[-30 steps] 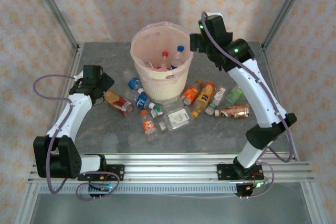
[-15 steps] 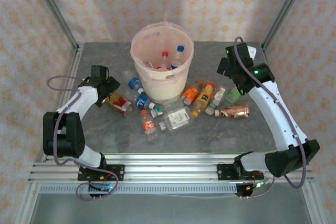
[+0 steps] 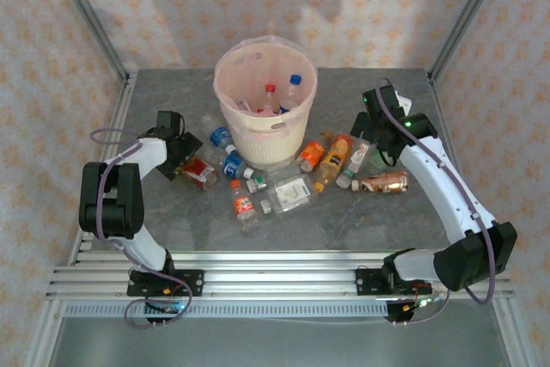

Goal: Put the plastic bottles in the bin

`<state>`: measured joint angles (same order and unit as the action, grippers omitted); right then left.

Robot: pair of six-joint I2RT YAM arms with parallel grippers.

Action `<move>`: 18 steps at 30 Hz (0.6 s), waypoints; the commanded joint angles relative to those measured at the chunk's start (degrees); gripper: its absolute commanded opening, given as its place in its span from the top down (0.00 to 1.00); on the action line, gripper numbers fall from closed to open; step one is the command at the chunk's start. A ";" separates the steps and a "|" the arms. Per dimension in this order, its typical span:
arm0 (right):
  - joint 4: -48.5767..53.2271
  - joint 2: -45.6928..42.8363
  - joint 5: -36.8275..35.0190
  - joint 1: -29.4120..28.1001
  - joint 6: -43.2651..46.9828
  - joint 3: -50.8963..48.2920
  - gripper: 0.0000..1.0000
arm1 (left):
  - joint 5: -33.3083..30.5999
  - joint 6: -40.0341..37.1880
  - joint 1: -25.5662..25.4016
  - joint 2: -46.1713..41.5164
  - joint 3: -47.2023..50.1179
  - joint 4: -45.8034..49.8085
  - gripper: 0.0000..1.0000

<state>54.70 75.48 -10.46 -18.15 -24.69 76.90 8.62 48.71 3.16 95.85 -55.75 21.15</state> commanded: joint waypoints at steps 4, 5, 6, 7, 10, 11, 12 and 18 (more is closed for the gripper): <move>-0.22 0.32 -1.14 0.38 -2.87 -2.22 0.01 | -0.19 1.96 0.80 1.16 0.89 -1.22 0.05; -0.20 0.41 -1.31 0.39 -3.19 -2.45 0.01 | -0.19 2.13 0.75 1.34 0.97 -1.36 0.05; -0.20 0.57 -1.33 0.36 -3.53 -2.75 0.01 | -0.19 2.15 0.79 1.52 0.98 -1.46 0.06; -0.29 0.71 -1.17 0.31 -3.74 -3.03 0.01 | -0.19 2.31 0.88 1.74 1.06 -1.53 0.07; -0.55 0.98 -0.87 0.36 -4.51 -3.64 0.01 | -0.18 2.54 0.88 1.88 1.11 -1.63 0.11; -0.63 1.14 -0.75 0.34 -4.66 -3.78 0.01 | -0.25 2.54 0.88 1.88 1.08 -1.63 0.14; -0.64 1.16 -0.70 0.38 -4.76 -3.82 0.01 | -0.35 2.61 0.88 1.73 1.24 -1.63 0.17; -0.82 1.07 -0.95 0.37 -5.18 -3.84 0.01 | -2.17 2.44 0.93 -1.07 1.33 -0.27 0.27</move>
<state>54.35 76.55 -10.46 -18.15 -28.58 73.47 8.49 50.96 3.53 97.01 -55.37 20.01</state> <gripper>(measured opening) 0.992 0.731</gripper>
